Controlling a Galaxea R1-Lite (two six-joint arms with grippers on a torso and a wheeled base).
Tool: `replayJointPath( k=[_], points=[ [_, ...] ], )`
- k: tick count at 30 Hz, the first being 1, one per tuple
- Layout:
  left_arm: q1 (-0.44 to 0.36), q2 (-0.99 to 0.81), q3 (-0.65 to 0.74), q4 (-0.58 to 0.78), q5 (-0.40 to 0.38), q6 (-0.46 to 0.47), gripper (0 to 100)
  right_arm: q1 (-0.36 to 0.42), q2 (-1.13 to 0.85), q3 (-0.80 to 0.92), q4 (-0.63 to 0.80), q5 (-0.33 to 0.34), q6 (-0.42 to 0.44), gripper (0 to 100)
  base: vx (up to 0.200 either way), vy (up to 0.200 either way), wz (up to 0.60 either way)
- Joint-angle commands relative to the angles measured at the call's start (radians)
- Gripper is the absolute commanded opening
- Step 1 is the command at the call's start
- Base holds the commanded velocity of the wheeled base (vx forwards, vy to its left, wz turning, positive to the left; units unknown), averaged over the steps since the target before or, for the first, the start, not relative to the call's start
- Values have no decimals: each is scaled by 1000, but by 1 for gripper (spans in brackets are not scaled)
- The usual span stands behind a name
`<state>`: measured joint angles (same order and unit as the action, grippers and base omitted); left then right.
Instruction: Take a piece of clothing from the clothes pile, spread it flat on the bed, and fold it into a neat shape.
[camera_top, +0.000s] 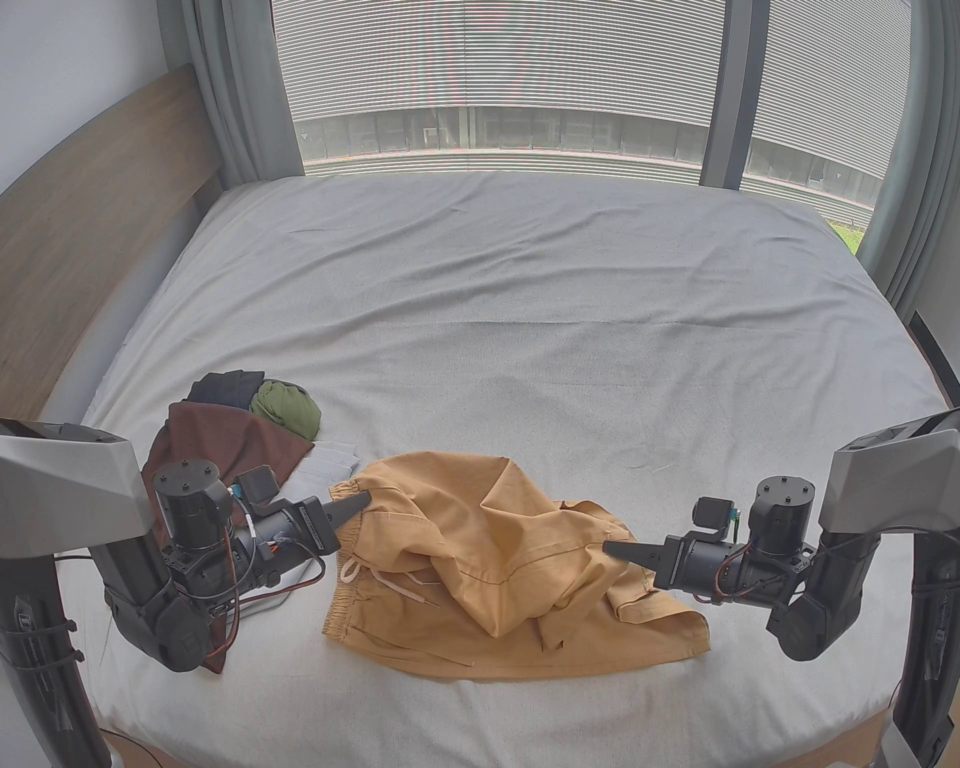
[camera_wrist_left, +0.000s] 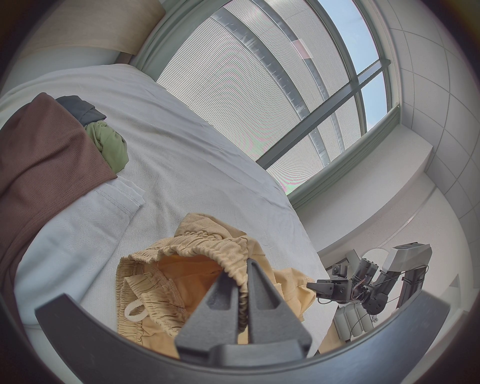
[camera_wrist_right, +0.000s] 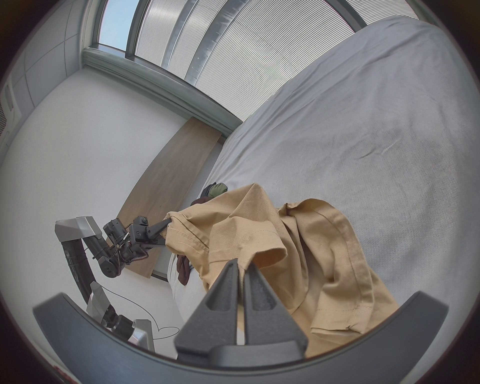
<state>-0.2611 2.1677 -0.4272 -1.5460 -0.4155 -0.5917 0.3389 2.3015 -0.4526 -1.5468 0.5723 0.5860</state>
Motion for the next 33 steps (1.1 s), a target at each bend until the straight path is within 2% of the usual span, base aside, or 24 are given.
replayJointPath(
  k=[1,3,4,15,33],
  points=[
    [0,-2,-1,0,0,1,0,3,47,-25,1,15,0,0,0,0,0],
    [-1,-3,1,0,-2,0,0,3,52,-38,1,24,0,0,0,0,0],
    [-1,-5,1,0,0,0,0,3,53,-48,1,24,0,100,0,0,0],
    [-4,0,2,0,0,1,0,83,53,-113,4,23,6,100,0,0,0],
    [0,-3,-2,0,0,1,0,109,79,-150,4,24,18,100,0,0,0]
  ],
)
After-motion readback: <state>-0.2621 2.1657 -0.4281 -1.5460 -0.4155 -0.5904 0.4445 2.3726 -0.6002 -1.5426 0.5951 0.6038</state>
